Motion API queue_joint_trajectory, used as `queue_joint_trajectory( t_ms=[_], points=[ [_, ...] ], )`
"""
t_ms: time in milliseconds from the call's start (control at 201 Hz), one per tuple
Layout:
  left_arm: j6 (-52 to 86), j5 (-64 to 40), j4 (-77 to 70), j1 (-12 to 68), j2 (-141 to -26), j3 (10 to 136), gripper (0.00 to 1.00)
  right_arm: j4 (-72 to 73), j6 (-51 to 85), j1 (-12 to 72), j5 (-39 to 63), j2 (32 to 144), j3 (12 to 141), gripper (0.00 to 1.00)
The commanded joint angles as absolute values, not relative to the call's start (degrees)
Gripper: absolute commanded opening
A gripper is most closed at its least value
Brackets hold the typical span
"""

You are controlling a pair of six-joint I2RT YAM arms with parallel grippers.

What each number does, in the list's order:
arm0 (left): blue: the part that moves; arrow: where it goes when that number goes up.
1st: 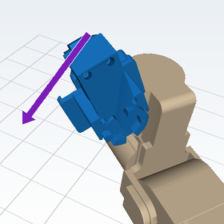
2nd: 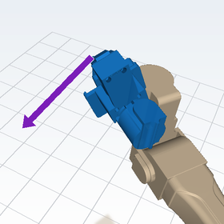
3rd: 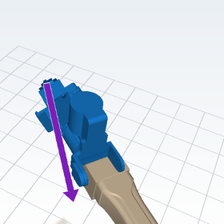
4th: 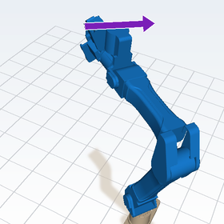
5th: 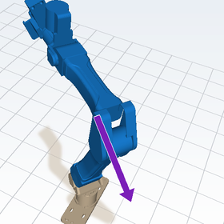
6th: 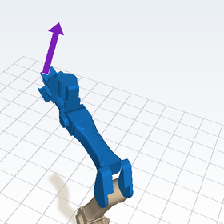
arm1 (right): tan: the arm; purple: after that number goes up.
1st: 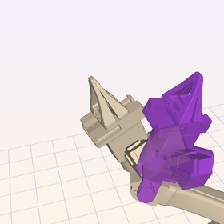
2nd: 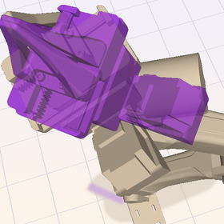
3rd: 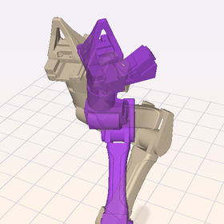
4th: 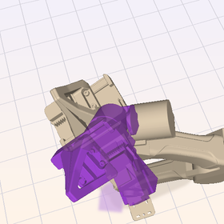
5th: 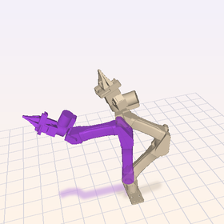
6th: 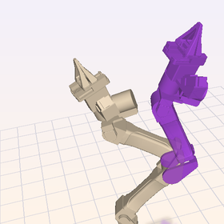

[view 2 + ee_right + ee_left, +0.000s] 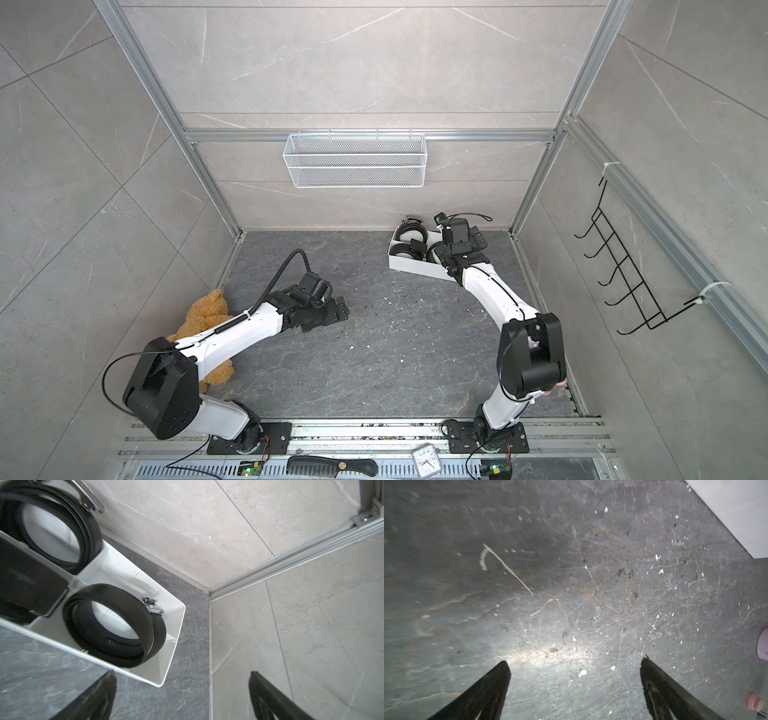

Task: Place the belts into the storage roll
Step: Place the belt in the container, then reset both arms

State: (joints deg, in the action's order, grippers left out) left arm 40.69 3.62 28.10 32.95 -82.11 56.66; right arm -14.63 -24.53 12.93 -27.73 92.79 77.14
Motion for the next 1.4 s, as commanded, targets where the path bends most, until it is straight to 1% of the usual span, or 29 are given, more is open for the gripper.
queue_joint_trajectory(
  t_ms=[0, 105, 234, 324, 423, 493, 572, 652, 697, 811, 911, 961, 1000, 1045, 1095, 1165, 1254, 1334, 1399],
  points=[
    [30.05, 12.1, 31.29, 30.44, -77.84, 57.77, 0.99, -25.86, -12.07, 13.13, -18.72, 86.66, 75.45, 0.99],
    [24.77, 17.29, 29.8, 27.17, -75.38, 55.2, 0.99, -26.31, -5.4, 13.16, -12.73, 80.33, 69.11, 0.99],
    [20.8, 18.16, 22.27, 21.52, -70.66, 48.42, 0.98, -18.98, -0.98, 13.12, -8.7, 71.87, 57.83, 0.99],
    [18.22, 17.27, 16.04, 16.85, -66.95, 43.55, 0.98, -13.27, -0.19, 13.1, -8.04, 68.13, 50.71, 1.0],
    [12.85, 17.55, 8.25, 13.73, -64.21, 38.59, 0.98, -8.71, 0.96, 13.1, -7.91, 66.4, 46.74, 0.99],
    [9.47, 17.38, 2.31, 11.66, -63.06, 34.69, 0.98, -4.54, 0.96, 13.1, -10.36, 66.1, 44.02, 1.0],
    [6.6, 17.09, -4.64, 9.45, -62.48, 30.57, 0.98, 0.71, 0.0, 13.09, -12.89, 66.69, 40.06, 0.99],
    [6.1, 15.41, -8.37, 7.13, -63.11, 29.41, 0.98, 4.91, -0.15, 13.1, -14.03, 66.97, 36.48, 1.0],
    [5.36, 13.99, -11.03, 6.22, -64.05, 28.41, 0.98, 9.31, -0.45, 13.1, -14.58, 66.87, 33.39, 1.0],
    [3.09, 14.79, -19.96, 4.88, -67.08, 24.66, 0.97, 21.56, -2.38, 12.8, -16.31, 67.74, 26.53, 1.0],
    [3.6, 12.65, -26.39, 2.61, -70.68, 22.81, 0.97, 32.39, -4.65, 12.55, -15.75, 72.69, 22.34, 1.0],
    [3.88, 12.23, -30.4, 1.64, -73.02, 22.07, 0.98, 40.54, -4.72, 12.5, -15.75, 75.48, 19.94, 1.0],
    [3.9, 11.4, -29.5, 0.88, -73.87, 23.03, 0.98, 46.3, -4.46, 12.54, -15.03, 77.43, 18.49, 1.0],
    [3.37, 10.95, -33.06, 0.35, -75.0, 22.58, 0.98, 52.02, -4.27, 12.45, -14.95, 80.73, 17.92, 1.0],
    [2.41, 10.12, -35.13, -0.12, -75.97, 22.52, 0.98, 54.27, -4.14, 12.39, -16.53, 83.56, 18.41, 1.0],
    [1.25, 9.98, -37.75, -0.7, -77.45, 22.27, 0.98, 51.19, -1.85, 10.48, -14.54, 82.1, 18.2, 1.0],
    [1.15, 9.49, -42.1, -1.17, -79.89, 21.27, 0.97, 61.32, -1.0, 8.63, -12.05, 85.12, 14.62, 1.0],
    [1.72, 10.49, -45.47, -1.22, -82.47, 20.73, 0.97, 66.81, -1.63, 8.57, -11.24, 88.46, 13.8, 1.0],
    [1.64, 10.7, -47.52, -1.17, -84.28, 20.51, 0.97, 62.7, -1.08, 8.56, -11.77, 87.22, 14.65, 1.0]
  ],
)
